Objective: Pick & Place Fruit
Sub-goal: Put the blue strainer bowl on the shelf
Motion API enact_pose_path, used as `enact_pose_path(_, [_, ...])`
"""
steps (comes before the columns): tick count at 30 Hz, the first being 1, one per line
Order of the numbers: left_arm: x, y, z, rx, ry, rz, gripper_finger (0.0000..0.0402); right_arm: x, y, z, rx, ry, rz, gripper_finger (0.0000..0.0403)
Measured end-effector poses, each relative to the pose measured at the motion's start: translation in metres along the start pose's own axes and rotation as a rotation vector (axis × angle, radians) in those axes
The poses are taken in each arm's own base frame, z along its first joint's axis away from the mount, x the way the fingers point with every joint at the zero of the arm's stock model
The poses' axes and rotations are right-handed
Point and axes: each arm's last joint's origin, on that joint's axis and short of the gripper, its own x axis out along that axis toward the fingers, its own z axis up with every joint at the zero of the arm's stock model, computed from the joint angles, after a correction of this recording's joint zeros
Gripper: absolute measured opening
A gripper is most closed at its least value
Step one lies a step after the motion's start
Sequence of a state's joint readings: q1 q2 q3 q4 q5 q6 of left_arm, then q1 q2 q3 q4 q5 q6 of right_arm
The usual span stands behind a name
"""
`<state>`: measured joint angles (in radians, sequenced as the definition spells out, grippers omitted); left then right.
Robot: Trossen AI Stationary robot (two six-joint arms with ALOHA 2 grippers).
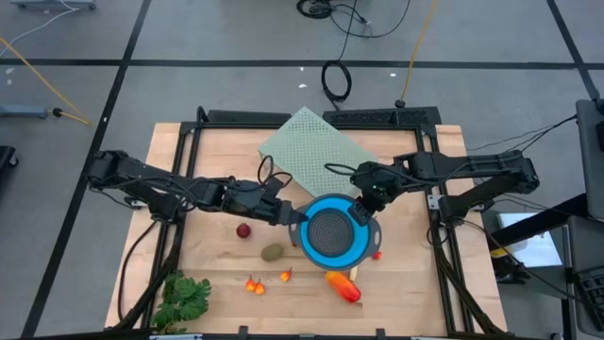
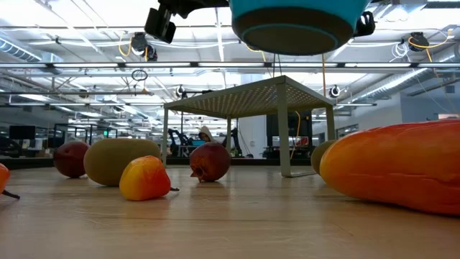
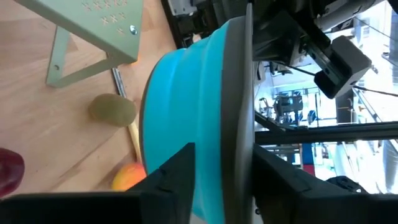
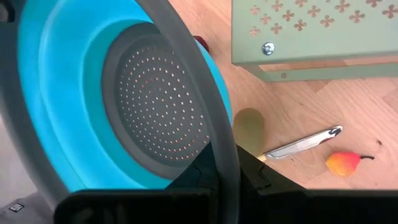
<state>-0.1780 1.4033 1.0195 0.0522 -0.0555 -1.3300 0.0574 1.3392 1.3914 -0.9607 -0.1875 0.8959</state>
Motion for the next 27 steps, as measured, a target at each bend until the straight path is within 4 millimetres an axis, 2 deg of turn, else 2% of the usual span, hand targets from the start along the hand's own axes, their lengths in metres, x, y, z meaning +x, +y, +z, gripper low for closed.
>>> enact_pose_path(5, [0.0, -0.0012, 0.0003, 0.033, -0.002, -0.012, 0.0051, 0.0001, 0.0, 0.0002, -0.006, -0.002, 0.0, 0.0004])
enact_pose_path(7, [0.0002, -0.0009, 0.0013, 0.037, -0.004, -0.014, 0.0035, 0.0001, 0.0, 0.0002, -0.008, -0.002, 0.0, 0.0004])
enact_pose_path(15, [0.0003, -0.0008, 0.0041, 0.034, 0.029, -0.03, 0.0035, 0.0, 0.0, 0.0001, -0.023, -0.001, 0.001, 0.0007])
enact_pose_path(27, [0.0003, -0.0009, 0.0038, 0.04, 0.034, -0.032, 0.0035, -0.0003, 0.0006, 0.0, -0.031, 0.0, 0.008, 0.0041])
